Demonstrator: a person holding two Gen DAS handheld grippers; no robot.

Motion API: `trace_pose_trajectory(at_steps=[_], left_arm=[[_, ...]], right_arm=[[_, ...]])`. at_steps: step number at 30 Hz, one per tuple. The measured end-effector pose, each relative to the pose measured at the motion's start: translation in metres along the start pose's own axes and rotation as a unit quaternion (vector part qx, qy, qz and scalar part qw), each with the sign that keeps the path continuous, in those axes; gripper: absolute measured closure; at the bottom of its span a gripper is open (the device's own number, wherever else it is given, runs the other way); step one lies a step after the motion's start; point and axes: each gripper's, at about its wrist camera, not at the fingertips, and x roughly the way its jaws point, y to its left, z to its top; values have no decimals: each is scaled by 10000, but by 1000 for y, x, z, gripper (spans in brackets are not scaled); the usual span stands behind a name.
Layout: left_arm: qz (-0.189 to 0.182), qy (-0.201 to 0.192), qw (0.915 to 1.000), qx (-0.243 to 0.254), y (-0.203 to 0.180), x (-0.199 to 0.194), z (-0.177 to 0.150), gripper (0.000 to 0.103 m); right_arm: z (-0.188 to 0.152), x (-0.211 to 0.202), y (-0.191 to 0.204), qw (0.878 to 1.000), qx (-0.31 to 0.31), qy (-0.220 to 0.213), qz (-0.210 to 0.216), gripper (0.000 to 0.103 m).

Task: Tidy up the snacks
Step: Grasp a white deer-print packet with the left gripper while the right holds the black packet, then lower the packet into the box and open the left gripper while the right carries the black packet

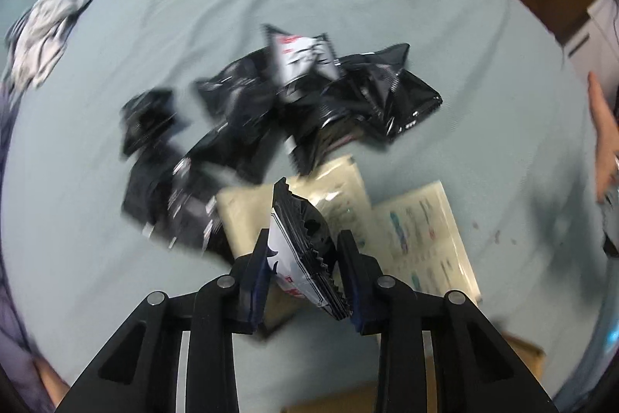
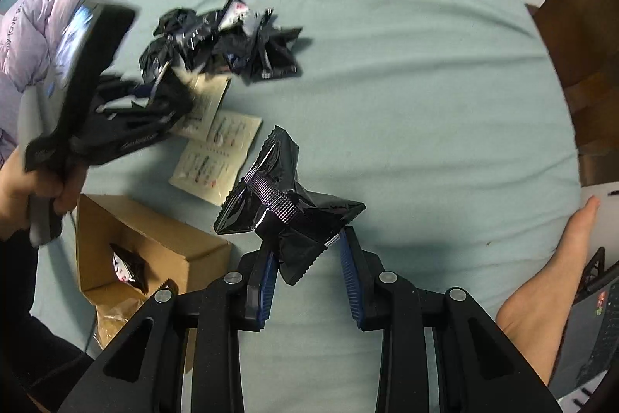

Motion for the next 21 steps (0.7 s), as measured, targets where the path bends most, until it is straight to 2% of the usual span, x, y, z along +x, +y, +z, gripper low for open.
trace_pose_trajectory(at_steps=[3, 10, 17, 21], left_arm=[[21, -277, 9996, -16, 12, -34, -19, 71], [-80, -437, 9990, -22, 28, -102, -80, 71], [-364, -373, 9979, 392, 10, -133, -141, 71], [-358, -219, 9978, 505, -1, -124, -154, 71]], right_arm=[[3, -7, 2, 9993, 242, -14, 292, 74], [0, -20, 24, 9999, 21, -28, 160, 74], [-9, -40, 39, 9997, 113, -119, 157, 74], [-17, -51, 51, 9997, 21, -215, 142, 74]])
